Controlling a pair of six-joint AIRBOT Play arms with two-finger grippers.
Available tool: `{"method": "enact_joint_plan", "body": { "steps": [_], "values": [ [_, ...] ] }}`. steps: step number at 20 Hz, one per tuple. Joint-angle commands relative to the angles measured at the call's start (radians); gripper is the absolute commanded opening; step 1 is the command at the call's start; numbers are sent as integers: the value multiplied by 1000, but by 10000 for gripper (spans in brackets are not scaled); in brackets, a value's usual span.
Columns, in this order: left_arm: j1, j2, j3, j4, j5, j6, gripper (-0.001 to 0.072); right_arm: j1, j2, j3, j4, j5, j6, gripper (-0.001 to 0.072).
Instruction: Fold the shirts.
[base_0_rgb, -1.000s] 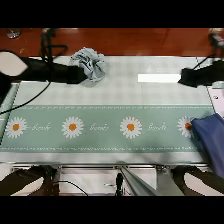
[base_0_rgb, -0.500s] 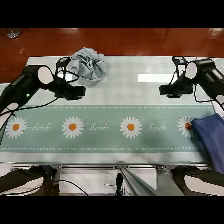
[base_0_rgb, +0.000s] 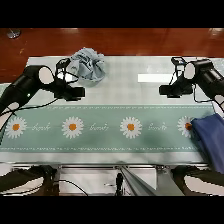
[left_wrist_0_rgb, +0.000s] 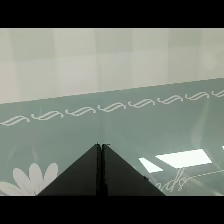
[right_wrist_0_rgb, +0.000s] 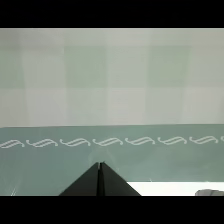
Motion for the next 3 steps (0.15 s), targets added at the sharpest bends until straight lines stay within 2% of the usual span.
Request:
{"method": "enact_joint_plan", "body": {
  "steps": [1,3],
  "values": [
    [1,0,0,1,-3,-1,24,1,0,0,-1,1,1,20],
    [1,0,0,1,-3,-1,24,1,0,0,0,1,1,20]
  ]
}}
